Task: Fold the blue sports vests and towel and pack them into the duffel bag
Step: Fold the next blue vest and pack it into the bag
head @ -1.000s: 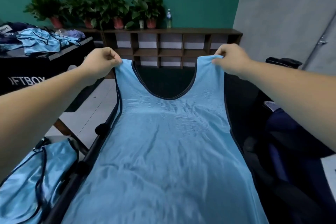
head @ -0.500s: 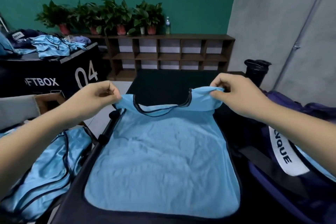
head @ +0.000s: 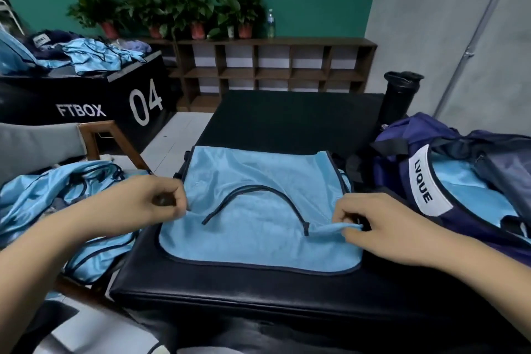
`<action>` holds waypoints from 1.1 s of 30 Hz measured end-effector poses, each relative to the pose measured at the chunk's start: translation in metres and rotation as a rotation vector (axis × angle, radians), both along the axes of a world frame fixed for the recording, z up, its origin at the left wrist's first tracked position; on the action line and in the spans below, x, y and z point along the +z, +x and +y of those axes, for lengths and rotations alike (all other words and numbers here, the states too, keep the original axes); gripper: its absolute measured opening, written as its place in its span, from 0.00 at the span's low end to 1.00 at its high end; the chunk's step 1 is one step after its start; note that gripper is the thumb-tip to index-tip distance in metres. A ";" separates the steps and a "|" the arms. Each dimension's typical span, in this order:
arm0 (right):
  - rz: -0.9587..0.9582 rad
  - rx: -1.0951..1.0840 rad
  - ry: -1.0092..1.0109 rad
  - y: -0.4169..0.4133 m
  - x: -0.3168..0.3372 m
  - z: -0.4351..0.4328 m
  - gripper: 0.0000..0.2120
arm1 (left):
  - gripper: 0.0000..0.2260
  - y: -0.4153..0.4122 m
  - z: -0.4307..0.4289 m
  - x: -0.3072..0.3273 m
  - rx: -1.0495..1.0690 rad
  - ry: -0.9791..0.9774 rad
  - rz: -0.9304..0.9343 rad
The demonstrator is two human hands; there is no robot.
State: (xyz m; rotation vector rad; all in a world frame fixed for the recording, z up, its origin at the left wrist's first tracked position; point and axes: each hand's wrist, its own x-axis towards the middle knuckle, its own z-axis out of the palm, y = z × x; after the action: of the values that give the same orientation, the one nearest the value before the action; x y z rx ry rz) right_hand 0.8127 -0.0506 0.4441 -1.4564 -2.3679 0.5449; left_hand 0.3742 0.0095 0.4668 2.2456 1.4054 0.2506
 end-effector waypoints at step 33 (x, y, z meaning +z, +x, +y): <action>-0.558 -0.057 0.196 0.022 -0.035 0.036 0.21 | 0.15 -0.004 0.068 -0.063 0.440 -0.016 0.374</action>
State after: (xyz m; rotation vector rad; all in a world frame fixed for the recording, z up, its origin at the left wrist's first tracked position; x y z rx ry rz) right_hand 0.8351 -0.0145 0.4087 -1.7450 -2.6709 -0.1336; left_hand 0.3707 0.0777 0.4038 2.0146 2.0867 -0.0462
